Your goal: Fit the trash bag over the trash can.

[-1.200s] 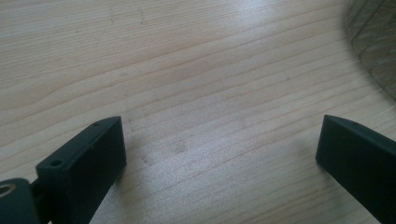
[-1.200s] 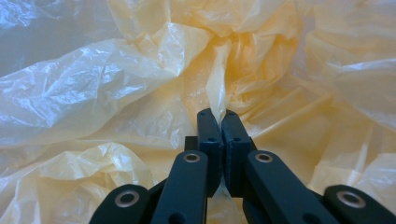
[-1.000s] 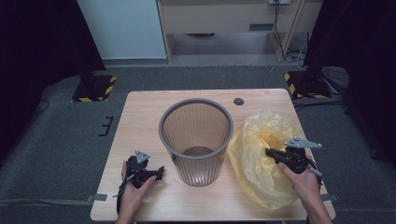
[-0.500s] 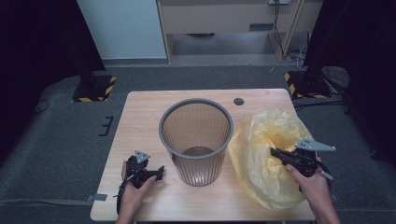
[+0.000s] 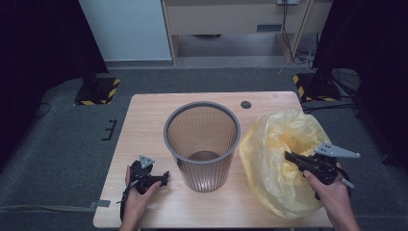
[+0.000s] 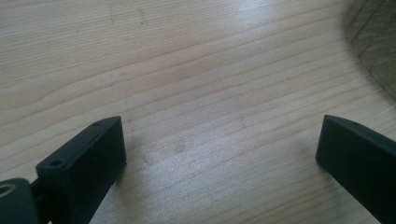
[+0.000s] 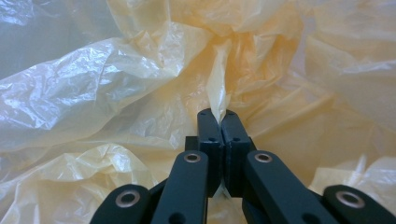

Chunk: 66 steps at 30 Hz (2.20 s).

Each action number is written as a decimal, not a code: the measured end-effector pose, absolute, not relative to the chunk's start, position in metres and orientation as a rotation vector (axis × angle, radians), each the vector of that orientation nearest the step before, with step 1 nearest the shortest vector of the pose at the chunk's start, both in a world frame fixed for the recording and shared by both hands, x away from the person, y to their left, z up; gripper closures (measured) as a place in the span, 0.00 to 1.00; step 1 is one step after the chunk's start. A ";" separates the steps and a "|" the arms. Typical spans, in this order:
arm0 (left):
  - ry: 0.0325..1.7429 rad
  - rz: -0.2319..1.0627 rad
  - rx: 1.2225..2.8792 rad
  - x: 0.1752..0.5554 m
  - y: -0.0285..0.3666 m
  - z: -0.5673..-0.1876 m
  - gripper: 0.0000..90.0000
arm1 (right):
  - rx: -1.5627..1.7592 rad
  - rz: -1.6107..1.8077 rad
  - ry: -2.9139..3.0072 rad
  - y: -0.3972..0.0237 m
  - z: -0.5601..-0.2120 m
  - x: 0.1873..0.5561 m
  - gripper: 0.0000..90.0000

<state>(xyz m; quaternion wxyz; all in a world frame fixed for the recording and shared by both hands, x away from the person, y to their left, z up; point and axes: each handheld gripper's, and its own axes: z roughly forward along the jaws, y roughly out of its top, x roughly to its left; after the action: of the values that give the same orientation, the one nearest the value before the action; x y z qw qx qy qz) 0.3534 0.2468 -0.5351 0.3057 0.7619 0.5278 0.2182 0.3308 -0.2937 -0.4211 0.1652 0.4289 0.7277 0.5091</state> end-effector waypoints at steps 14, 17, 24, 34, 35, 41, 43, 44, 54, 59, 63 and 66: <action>1.397 0.578 2.016 0.353 0.247 -0.535 0.01 | 1.207 1.571 2.039 -0.303 -0.408 0.317 0.99; 1.397 0.578 2.016 0.353 0.247 -0.535 0.01 | 1.193 1.602 2.032 -0.305 -0.405 0.313 0.99; 1.397 0.578 2.017 0.353 0.247 -0.535 0.01 | 1.165 1.651 2.024 -0.306 -0.397 0.302 0.99; 1.397 0.578 2.017 0.353 0.247 -0.535 0.01 | 1.109 1.703 2.017 -0.302 -0.385 0.291 0.99; 1.397 0.578 2.017 0.353 0.247 -0.535 0.01 | 1.106 1.712 2.013 -0.301 -0.384 0.290 0.99; 1.397 0.578 2.016 0.353 0.247 -0.535 0.01 | 1.072 1.733 2.013 -0.300 -0.375 0.284 0.99; 1.397 0.578 2.017 0.353 0.247 -0.535 0.01 | 1.062 1.748 2.009 -0.299 -0.372 0.282 0.99; 1.397 0.578 2.016 0.353 0.247 -0.535 0.01 | 1.056 1.751 2.006 -0.299 -0.370 0.282 0.99; 1.397 0.580 2.017 0.353 0.247 -0.535 0.01 | 1.016 1.784 2.011 -0.292 -0.360 0.277 0.99; 1.396 0.579 2.017 0.353 0.247 -0.535 0.01 | 0.992 1.797 2.022 -0.285 -0.355 0.276 0.99; 1.396 0.579 2.017 0.353 0.247 -0.535 0.01 | 0.977 1.800 2.028 -0.279 -0.351 0.279 0.99; 1.396 0.579 2.018 0.353 0.247 -0.535 0.01 | 0.972 1.809 2.032 -0.273 -0.348 0.282 0.99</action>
<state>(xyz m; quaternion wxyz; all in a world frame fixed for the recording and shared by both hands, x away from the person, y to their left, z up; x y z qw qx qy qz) 0.3534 0.2468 -0.5351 0.3054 0.7621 0.5273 0.2187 0.2824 -0.2735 -0.3481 0.1261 0.3337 0.6977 0.6212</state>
